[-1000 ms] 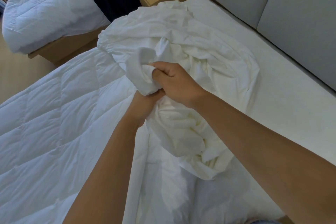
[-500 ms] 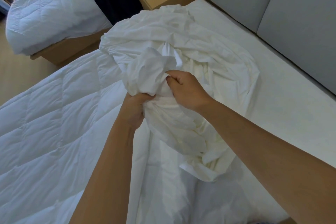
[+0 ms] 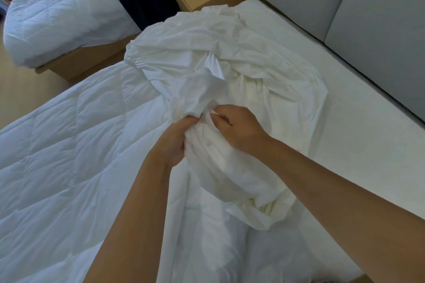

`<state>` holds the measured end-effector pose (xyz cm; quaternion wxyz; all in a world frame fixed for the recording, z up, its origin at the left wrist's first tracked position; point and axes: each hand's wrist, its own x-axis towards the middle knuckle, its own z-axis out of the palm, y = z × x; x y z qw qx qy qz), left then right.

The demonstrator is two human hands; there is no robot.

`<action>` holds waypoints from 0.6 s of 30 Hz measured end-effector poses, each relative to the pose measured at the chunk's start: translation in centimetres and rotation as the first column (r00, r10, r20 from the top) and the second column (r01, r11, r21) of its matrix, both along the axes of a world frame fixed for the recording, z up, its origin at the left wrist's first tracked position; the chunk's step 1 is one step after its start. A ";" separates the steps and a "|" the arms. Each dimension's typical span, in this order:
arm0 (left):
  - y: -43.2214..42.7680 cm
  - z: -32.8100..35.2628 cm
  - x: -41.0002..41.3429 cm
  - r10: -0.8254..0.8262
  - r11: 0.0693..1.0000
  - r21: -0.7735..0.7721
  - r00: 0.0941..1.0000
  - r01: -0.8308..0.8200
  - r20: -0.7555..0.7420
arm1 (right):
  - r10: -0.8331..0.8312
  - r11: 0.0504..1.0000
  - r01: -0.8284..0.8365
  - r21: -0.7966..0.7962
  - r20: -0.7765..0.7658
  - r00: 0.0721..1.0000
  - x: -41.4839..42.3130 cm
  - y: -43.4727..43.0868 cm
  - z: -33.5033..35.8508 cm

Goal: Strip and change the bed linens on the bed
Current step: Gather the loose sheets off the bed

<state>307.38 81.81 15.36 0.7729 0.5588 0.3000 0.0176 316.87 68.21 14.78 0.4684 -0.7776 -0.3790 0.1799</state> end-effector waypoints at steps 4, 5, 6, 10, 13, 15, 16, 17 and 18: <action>0.5 -0.2 -0.4 -0.101 0.968 -0.212 0.983 0.132 0.150 | -0.006 0.995 -0.024 0.094 0.311 0.950 -2.3 0.0 -0.5; 0.5 -0.6 -0.5 -0.153 0.957 -0.233 0.983 0.172 0.098 | -0.024 0.989 -0.041 0.143 0.430 0.902 -3.1 -0.2 -1.2; 0.4 -1.3 -0.6 -0.206 0.949 -0.244 0.979 0.200 0.003 | 0.025 0.987 -0.100 0.128 0.489 0.872 -4.1 -0.4 -2.4; -2.3 -6.0 -2.4 -0.300 0.944 -0.041 0.801 0.327 -0.518 | 0.456 0.777 -0.425 -0.464 -0.050 0.889 -7.9 -3.6 -8.4; -4.2 -8.7 -4.2 -0.217 0.917 0.110 0.711 0.384 -0.669 | 0.325 0.715 -0.378 -0.588 -0.198 0.925 -8.7 -6.2 -11.6; -4.1 -8.7 -3.9 -0.145 0.958 0.111 0.782 0.263 -0.606 | 0.106 0.860 -0.178 -0.478 -0.174 0.979 -7.4 -7.0 -11.3; -3.8 -8.4 -3.4 -0.120 0.974 0.091 0.815 0.207 -0.566 | -0.006 0.913 -0.062 -0.404 -0.165 0.986 -6.6 -7.0 -10.5; -3.4 -8.0 -2.8 -0.115 0.986 0.044 0.834 0.164 -0.539 | -0.090 0.953 0.030 -0.302 -0.186 0.978 -5.9 -7.0 -9.5; -3.0 -7.5 -2.3 -0.130 0.991 -0.030 0.852 0.133 -0.507 | -0.128 0.976 0.088 -0.197 -0.197 0.972 -5.4 -6.9 -8.3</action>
